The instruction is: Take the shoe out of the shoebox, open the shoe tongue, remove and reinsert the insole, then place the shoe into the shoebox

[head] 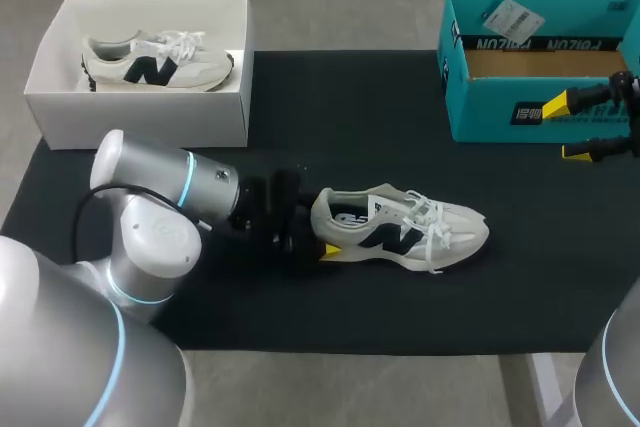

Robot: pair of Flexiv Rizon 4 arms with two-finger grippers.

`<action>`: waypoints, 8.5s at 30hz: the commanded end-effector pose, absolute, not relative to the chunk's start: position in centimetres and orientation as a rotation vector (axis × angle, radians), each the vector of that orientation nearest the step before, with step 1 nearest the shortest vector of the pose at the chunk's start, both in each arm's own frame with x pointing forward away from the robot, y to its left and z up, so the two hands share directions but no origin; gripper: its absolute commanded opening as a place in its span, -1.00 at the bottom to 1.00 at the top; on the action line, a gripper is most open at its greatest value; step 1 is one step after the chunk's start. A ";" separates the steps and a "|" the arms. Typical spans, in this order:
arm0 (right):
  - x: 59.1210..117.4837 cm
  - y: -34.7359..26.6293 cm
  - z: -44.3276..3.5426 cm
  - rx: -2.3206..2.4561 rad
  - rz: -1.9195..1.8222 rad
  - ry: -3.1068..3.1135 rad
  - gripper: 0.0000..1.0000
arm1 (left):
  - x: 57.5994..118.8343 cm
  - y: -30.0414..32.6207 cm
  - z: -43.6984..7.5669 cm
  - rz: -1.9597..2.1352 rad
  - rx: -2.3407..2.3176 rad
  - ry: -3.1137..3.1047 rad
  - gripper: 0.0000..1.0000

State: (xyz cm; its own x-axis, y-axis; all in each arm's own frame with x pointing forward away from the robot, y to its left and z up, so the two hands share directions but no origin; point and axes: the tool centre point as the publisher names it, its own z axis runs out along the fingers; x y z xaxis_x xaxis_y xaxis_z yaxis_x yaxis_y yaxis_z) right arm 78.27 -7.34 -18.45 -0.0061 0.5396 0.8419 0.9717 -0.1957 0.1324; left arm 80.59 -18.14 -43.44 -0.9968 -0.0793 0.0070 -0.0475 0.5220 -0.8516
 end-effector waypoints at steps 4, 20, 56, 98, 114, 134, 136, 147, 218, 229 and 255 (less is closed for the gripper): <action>78.2 -7.3 -18.5 -1.773 -1.113 -1.563 1.00 | 80.4 -18.2 -43.5 -1.508 -0.116 2.715 -1.00; 78.2 -7.3 -18.5 -1.773 -1.113 -1.563 1.00 | 80.4 -18.2 -43.5 -1.508 -0.116 2.715 -1.00; 78.7 8.7 -22.3 -2.276 -0.678 -1.701 1.00 | 80.4 -18.2 -43.5 -1.508 -0.116 2.715 -1.00; 78.3 14.1 -33.2 -2.445 -0.117 -1.915 1.00 | 80.4 -18.2 -43.5 -1.508 -0.116 2.715 -1.00; 78.8 13.7 -34.4 -2.482 0.051 -2.031 1.00 | 80.4 -18.2 -43.5 -1.508 -0.116 2.715 -1.00; 79.4 13.6 -35.6 -2.550 0.221 -2.121 0.69 | 80.4 -18.2 -43.5 -1.508 -0.116 2.715 -1.00; 79.4 12.9 -35.3 -2.580 0.238 -2.107 0.66 | 80.4 -18.2 -43.5 -1.508 -0.116 2.715 -1.00; 79.4 11.0 -33.5 -2.671 0.263 -2.058 0.18 | 80.4 -18.2 -43.5 -1.508 -0.116 2.715 -1.00; 78.9 3.1 -34.2 -2.840 0.172 -1.583 1.00 | 80.4 -18.2 -43.5 -1.508 -0.116 2.715 -1.00; 79.3 5.7 -29.4 -2.714 -0.097 -1.702 1.00 | 80.4 -18.2 -43.5 -1.508 -0.116 2.715 -1.00; 73.5 12.4 -23.5 -0.845 -0.035 -2.684 1.00 | 80.4 -18.2 -43.5 -1.508 -0.116 2.715 -1.00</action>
